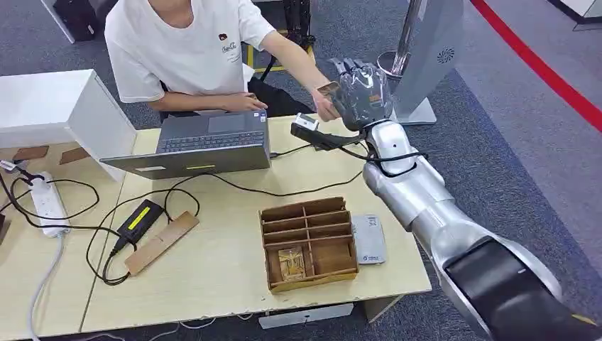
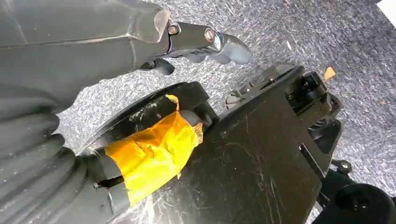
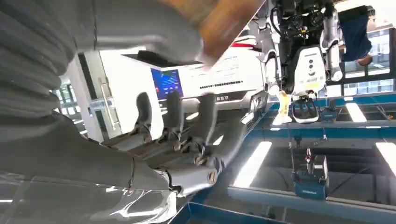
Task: Pass the card to the sensor for recognition and then transmit it.
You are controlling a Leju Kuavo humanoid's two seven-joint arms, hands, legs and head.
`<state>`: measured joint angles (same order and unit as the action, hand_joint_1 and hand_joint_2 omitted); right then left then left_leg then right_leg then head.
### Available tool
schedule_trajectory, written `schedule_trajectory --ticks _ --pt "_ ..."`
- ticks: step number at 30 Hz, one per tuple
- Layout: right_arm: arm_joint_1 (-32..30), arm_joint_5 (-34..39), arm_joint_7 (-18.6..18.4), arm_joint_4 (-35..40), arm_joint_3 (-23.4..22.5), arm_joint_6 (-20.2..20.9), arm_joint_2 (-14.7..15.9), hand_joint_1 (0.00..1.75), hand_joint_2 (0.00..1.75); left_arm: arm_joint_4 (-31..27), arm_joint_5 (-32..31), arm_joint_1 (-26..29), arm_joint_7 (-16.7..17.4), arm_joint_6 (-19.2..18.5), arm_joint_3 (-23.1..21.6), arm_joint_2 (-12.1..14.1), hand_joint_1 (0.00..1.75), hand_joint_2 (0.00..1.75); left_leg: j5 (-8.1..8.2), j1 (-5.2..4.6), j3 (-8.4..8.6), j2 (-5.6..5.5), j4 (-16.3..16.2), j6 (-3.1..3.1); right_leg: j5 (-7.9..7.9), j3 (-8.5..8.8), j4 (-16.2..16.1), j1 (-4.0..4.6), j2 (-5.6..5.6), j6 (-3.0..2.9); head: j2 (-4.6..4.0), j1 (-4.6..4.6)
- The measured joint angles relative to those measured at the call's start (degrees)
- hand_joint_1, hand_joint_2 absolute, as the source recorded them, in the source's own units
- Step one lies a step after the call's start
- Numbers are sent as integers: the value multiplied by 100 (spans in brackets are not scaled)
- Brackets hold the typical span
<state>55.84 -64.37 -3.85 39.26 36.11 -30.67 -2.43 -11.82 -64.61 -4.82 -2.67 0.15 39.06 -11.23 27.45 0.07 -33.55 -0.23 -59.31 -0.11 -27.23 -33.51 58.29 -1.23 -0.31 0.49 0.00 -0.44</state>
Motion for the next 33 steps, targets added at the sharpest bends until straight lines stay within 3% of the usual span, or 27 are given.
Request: schedule_trajectory --ticks 5,14,23,29,33 --pt "-73 -28 -77 13 35 -85 44 0 175 0 28 7 48 92 0 -4 0 175 0 0 5 1 -1 0 1 1 0 0 3 0 0 0" --pt "-273 -120 -181 160 35 -116 615 0 175 0 83 20 94 208 9 -7 0 175 1 -2 0 1 -3 0 1 2 -2 -2 -2 1 0 2" --pt "-325 -371 -319 205 28 -53 852 0 175 0 131 24 118 262 31 -9 0 175 2 1 11 16 -3 2 3 -1 -1 -1 16 -2 2 -2" --pt "-411 -589 -356 164 -26 13 1643 0 175 0 302 52 146 372 190 -9 0 175 1 -1 7 -13 -13 2 2 2 -9 0 -16 1 0 2" --pt "-827 -269 -129 177 -374 -273 2493 0 175 0 479 87 144 413 349 -7 0 175 8 -1 -2 -55 -19 13 -7 24 -22 -1 -54 15 0 2"
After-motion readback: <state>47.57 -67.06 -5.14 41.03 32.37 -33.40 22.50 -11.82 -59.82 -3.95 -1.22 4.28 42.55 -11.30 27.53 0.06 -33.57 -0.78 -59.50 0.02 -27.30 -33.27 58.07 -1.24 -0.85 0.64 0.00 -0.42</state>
